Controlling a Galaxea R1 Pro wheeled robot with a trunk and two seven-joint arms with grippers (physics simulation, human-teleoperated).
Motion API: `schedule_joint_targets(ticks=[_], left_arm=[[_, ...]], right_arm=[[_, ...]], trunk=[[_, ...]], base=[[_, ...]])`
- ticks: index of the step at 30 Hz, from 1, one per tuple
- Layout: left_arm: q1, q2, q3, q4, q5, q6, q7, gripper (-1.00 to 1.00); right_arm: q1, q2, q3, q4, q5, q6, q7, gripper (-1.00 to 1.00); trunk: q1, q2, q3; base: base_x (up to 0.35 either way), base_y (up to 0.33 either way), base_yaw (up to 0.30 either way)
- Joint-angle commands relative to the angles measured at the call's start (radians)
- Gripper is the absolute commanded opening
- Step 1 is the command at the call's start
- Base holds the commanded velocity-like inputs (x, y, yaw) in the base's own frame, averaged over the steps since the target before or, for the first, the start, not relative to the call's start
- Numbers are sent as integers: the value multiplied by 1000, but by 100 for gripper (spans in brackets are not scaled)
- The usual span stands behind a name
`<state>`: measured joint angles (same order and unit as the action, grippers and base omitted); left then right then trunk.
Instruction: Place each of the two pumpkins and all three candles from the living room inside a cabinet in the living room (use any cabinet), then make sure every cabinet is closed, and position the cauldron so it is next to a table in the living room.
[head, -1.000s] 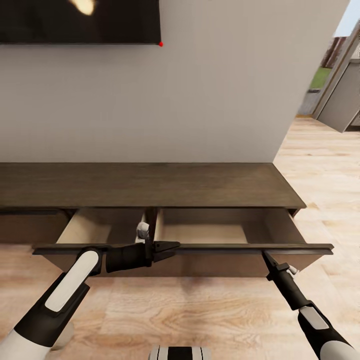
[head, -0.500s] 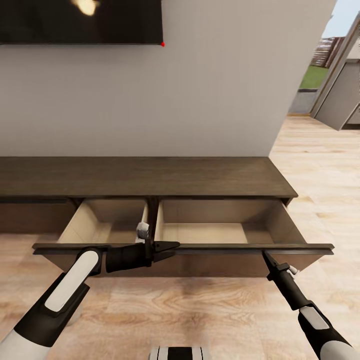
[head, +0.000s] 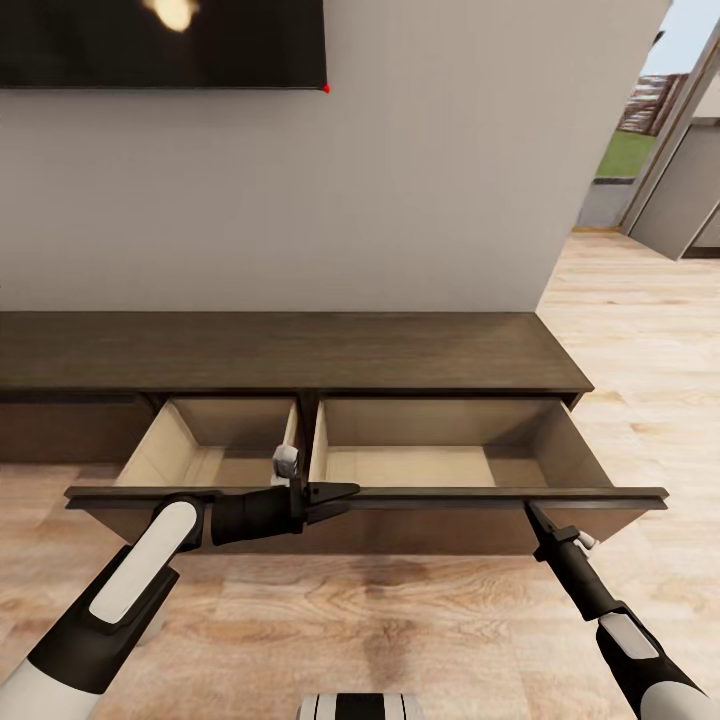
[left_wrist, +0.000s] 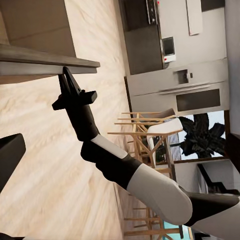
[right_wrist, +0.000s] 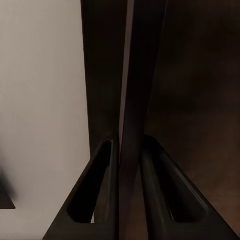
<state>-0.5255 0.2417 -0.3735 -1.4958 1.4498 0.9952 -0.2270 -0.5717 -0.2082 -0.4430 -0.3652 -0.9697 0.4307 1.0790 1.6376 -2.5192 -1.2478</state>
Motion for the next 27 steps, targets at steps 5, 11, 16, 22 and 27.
schedule_joint_targets(ticks=[5,11,16,22,27], left_arm=[[-1,1,-1,0,-8,0,-9,100],[-1,2,-1,0,-8,0,-9,100],[-1,2,-1,0,-8,0,-9,100],[-1,1,-1,0,-8,0,-9,100],[-1,1,-1,0,-8,0,-9,100]], right_arm=[[0,0,-6,2,-9,10,8,-100],[0,0,-6,2,-9,9,7,-100],[0,0,-6,2,-9,8,7,-100],[0,0,-6,2,-9,8,7,-100],[0,0,-6,2,-9,8,7,-100]], trunk=[[0,0,-1],[0,0,-1],[0,0,-1],[0,0,-1],[0,0,-1]], base=[[-55,0,0],[-18,0,0],[-2,0,0],[-53,0,0],[-6,0,0]])
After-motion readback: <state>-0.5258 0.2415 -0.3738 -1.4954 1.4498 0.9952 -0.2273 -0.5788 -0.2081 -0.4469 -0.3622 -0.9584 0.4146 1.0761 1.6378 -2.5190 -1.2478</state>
